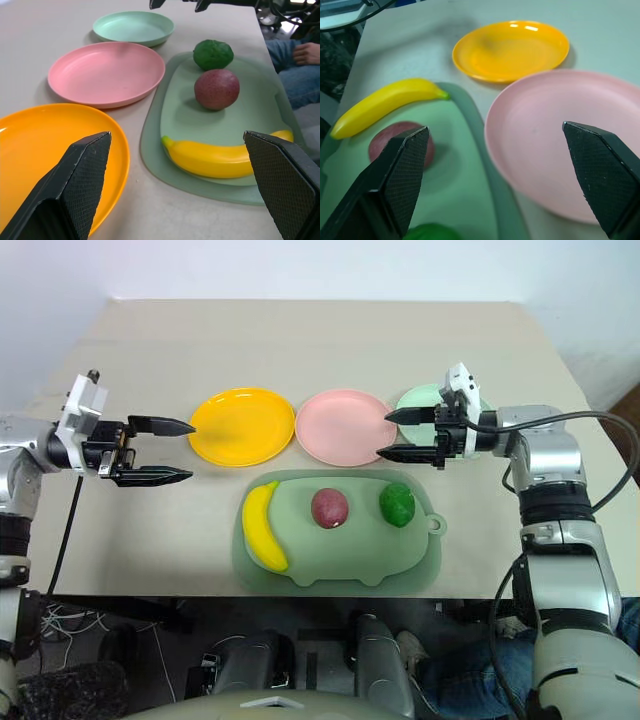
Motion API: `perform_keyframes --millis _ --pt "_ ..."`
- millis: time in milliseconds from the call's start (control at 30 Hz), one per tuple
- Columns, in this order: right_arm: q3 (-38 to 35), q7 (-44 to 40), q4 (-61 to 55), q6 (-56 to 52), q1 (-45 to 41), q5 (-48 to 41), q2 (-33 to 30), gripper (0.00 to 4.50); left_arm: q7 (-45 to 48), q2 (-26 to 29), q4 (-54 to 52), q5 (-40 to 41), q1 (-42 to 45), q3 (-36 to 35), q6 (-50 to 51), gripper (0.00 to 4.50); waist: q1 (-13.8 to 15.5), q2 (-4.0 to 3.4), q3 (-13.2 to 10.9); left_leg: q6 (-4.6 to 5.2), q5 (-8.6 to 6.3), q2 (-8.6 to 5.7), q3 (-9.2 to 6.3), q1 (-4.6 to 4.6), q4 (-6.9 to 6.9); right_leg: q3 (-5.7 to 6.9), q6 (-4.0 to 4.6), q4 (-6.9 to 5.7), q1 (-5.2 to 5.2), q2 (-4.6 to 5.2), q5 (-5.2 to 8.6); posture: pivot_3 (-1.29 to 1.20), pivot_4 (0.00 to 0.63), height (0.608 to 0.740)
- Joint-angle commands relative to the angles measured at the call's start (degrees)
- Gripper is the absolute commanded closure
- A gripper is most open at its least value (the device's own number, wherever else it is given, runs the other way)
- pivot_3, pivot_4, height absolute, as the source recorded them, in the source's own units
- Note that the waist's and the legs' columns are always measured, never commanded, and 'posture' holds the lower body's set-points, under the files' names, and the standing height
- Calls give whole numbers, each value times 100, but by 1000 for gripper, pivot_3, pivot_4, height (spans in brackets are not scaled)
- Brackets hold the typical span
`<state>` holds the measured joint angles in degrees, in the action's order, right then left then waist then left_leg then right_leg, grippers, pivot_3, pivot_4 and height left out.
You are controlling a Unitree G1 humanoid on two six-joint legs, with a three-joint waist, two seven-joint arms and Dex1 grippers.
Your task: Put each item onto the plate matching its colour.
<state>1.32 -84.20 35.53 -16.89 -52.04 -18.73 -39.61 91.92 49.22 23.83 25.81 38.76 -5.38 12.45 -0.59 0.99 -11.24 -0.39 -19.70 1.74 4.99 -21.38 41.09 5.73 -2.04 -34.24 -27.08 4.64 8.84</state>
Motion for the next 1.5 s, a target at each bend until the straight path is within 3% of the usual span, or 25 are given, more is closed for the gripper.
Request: perform_keyframes --millis 33,500,900,1300,1500 --pt "-285 358 67 24 -190 6 -68 0 -86 -34 -171 117 9 -153 -6 45 3 1 0 0 0 0 0 0 0 0 0 0 0 0 0 0 150 740" --pt "-312 659 -94 -568 -113 -14 -235 0 -66 -160 -184 85 14 -97 48 45 -10 0 0 0 0 1 1 0 -2 0 0 0 -1 -1 0 0 150 740" --pt "-200 -38 -1027 -2131 324 -468 -768 0 -65 -398 26 -8 275 -10 -66 45 -7 1 0 7 -4 0 0 0 -1 0 0 0 -1 0 0 0 150 740" --pt "-304 81 -2888 -1718 1656 -581 -923 0 18 -511 274 -69 305 34 -248 45 26 2 2 3 -2 -1 -2 -2 1 0 -1 1 0 1 0 0 150 740" --pt "-179 134 -3093 -1365 1855 -454 -971 0 41 -528 361 -102 389 32 -305 45 8 2 2 12 -7 -1 -1 1 3 0 -1 1 0 0 0 0 150 740"
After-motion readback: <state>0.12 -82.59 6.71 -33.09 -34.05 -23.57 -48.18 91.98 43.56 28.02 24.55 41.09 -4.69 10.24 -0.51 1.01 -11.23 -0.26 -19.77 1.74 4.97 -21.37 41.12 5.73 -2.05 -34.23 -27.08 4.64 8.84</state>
